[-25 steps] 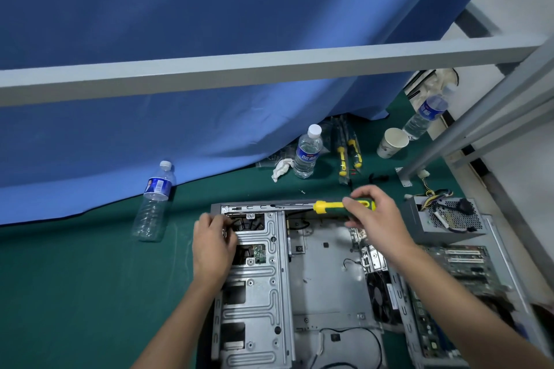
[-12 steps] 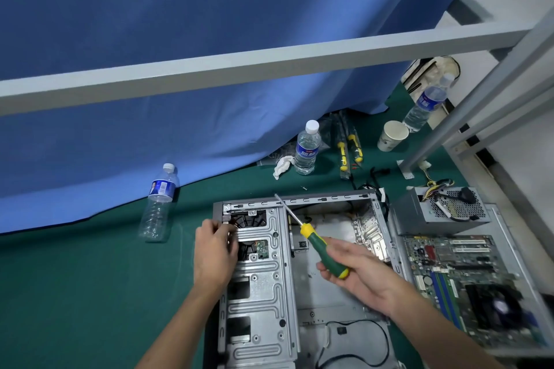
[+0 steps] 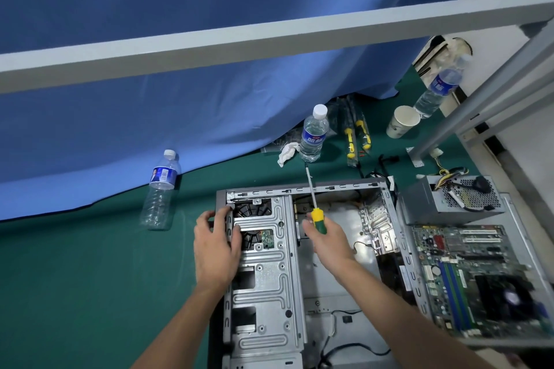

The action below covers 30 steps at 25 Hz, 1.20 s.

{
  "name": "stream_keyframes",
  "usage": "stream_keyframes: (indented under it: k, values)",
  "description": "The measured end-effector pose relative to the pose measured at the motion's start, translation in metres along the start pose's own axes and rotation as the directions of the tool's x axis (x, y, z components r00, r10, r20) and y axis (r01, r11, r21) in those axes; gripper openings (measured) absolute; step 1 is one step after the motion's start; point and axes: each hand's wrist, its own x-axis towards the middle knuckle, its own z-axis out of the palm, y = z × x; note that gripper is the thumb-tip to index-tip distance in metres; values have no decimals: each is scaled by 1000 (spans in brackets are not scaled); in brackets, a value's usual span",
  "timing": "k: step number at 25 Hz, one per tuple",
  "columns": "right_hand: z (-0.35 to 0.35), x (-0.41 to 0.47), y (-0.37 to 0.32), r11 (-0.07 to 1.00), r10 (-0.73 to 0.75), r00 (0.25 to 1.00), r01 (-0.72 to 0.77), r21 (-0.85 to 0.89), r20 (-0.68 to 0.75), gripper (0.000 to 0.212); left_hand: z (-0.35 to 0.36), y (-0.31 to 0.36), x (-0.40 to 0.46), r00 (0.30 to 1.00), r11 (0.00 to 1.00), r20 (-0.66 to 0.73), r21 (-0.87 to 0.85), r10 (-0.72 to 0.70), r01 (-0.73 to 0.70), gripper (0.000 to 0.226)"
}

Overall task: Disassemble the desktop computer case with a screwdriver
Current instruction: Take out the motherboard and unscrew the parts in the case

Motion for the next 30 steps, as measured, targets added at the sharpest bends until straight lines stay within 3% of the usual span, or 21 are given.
stream_keyframes:
  k: [2,7,9,14,19,24,30]
  values:
    - [14,9,2,990,60,998,-58,130,-6,29,0,0,0,1000,1000,-2,12,1,-1,40]
    - [31,18,9,853,194,974,-225,471,115,24,2,1,0,1000,998,4,68,4,-4,38]
    - [32,22,12,861,194,977,-213,462,89,20,2,0,1,1000,998,10,68,-5,4,38]
    - [33,27,17,914,91,987,-30,404,-132,16,3,-1,-1,1000,998,7,70,0,0,36]
    - [21,28,20,925,75,991,-27,379,-112,15,4,-2,0,1000,997,16,78,-4,3,35]
    - [16,28,23,934,21,1000,-11,357,-24,37,3,-2,0,1000,997,19,80,-15,14,37]
    - [8,33,23,933,-7,1000,18,360,-31,36,3,-1,1,1000,997,19,76,-16,15,36]
